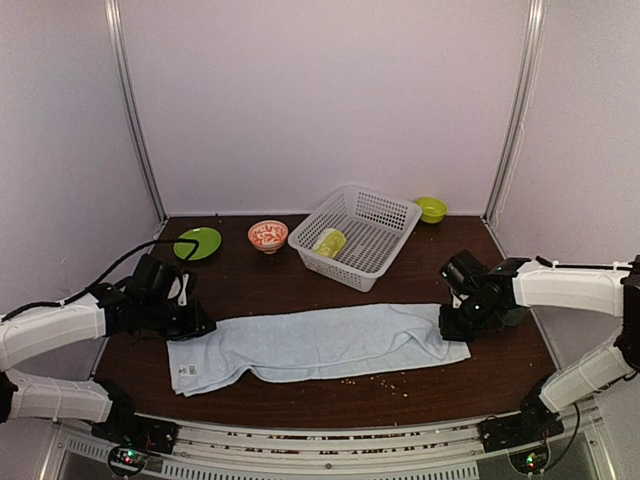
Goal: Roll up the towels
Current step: Adjust the towel at the center of the board.
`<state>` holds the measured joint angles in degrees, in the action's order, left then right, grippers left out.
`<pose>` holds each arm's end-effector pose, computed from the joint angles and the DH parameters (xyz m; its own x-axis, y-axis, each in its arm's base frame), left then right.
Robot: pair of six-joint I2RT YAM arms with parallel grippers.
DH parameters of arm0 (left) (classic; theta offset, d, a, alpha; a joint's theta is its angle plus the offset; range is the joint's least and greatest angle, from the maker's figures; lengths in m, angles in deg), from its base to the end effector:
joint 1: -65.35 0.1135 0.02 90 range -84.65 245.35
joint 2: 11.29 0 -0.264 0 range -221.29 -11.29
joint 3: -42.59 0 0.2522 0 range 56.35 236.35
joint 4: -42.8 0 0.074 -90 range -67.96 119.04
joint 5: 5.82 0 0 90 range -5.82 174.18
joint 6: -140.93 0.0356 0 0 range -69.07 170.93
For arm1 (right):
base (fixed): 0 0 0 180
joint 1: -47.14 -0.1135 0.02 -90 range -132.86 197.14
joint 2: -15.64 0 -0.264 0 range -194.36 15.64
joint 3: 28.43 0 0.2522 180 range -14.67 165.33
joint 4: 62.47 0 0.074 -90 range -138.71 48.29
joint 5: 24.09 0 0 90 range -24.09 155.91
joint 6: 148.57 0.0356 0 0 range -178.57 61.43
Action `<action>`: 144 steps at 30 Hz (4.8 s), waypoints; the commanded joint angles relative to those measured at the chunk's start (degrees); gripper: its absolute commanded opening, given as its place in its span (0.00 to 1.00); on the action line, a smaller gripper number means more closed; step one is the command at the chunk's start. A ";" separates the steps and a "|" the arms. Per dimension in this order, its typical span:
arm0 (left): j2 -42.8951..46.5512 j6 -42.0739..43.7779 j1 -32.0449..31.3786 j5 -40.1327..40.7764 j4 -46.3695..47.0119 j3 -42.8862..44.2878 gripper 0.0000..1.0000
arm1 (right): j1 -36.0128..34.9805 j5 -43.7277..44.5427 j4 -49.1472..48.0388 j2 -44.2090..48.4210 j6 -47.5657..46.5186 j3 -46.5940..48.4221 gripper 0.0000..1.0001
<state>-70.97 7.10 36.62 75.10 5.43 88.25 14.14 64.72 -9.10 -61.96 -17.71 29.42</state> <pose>0.1723 -0.1008 0.1950 -0.8828 -0.2959 -0.3648 -0.0698 0.8506 -0.5211 0.1946 0.1272 0.1812 -0.9665 0.1522 -0.2066 0.1094 0.9726 0.2050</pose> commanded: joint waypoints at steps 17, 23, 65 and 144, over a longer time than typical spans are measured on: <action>-1.42 0.33 -1.18 -0.54 3.66 -0.85 0.12 | -0.05 -3.33 -5.78 -2.05 3.45 -5.56 0.16; -1.28 0.33 -1.33 -0.44 3.69 -1.14 0.12 | -0.06 -2.93 -6.29 -2.49 3.59 -5.67 0.12; -2.20 1.53 -1.29 -0.86 4.92 -0.96 0.11 | 2.67 6.78 15.05 3.93 -4.35 0.38 0.00; 9.07 -14.98 -20.58 13.38 -27.75 0.39 0.00 | -13.63 3.27 1.34 15.41 3.25 -5.94 0.63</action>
<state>-63.01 -11.88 16.12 87.86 -16.41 80.27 0.81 66.71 -17.79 -51.23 -11.33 16.25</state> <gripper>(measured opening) 0.001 0.620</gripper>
